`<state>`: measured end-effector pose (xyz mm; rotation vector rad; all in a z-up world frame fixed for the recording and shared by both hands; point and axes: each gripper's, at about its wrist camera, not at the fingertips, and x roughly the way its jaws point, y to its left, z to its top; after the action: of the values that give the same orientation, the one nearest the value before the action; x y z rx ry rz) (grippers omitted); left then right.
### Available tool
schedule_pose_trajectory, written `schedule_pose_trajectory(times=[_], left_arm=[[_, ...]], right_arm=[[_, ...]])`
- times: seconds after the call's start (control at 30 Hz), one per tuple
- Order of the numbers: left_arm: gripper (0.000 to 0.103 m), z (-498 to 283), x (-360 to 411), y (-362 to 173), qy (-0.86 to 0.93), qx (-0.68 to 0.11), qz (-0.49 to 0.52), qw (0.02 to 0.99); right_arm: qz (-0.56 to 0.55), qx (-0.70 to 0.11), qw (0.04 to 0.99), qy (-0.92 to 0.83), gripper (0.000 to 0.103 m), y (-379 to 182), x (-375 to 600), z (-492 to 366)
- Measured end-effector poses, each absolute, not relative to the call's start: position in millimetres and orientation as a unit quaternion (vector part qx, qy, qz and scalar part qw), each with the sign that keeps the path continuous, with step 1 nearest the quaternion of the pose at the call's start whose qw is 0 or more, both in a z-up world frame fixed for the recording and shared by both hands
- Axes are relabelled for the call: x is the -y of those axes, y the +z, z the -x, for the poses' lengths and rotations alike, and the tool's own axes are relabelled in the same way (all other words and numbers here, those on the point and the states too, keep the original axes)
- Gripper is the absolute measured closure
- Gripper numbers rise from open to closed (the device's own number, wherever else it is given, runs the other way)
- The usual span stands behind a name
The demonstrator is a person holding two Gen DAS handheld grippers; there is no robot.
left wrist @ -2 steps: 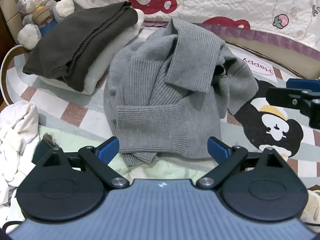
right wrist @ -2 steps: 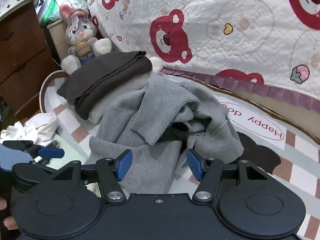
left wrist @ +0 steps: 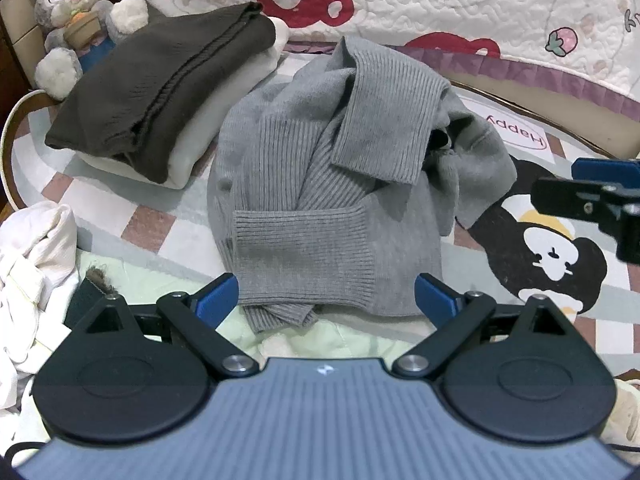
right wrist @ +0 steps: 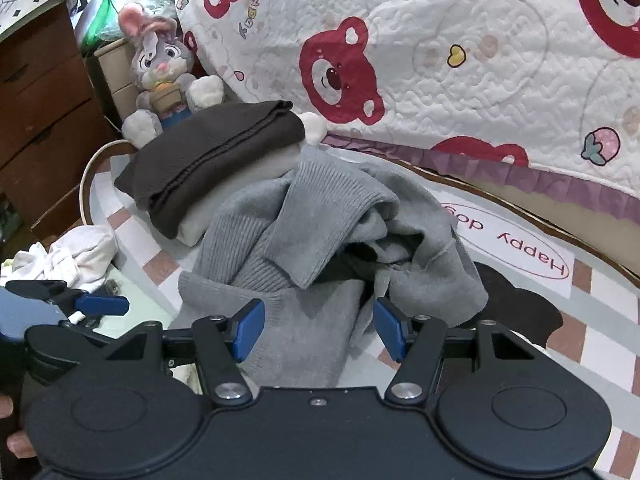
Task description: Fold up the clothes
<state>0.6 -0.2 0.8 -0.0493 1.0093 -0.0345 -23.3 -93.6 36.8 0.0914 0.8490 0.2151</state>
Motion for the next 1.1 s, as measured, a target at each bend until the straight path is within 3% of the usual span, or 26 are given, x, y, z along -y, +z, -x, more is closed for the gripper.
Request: schedule_pose_trajectory(times=[0.27,1.1], left_arm=[[0.007,0,0,-1,-0.023,-0.479,0.026,0.877],[0.007,-4,-3,-9,-0.028,-0.486,0.035,0.873]], right_arm=[[0.009,-0.389,0.916,0.099,0.038,34,87,24],[-0.027,-0.421,0.902,0.093,0.037,23,92,16]])
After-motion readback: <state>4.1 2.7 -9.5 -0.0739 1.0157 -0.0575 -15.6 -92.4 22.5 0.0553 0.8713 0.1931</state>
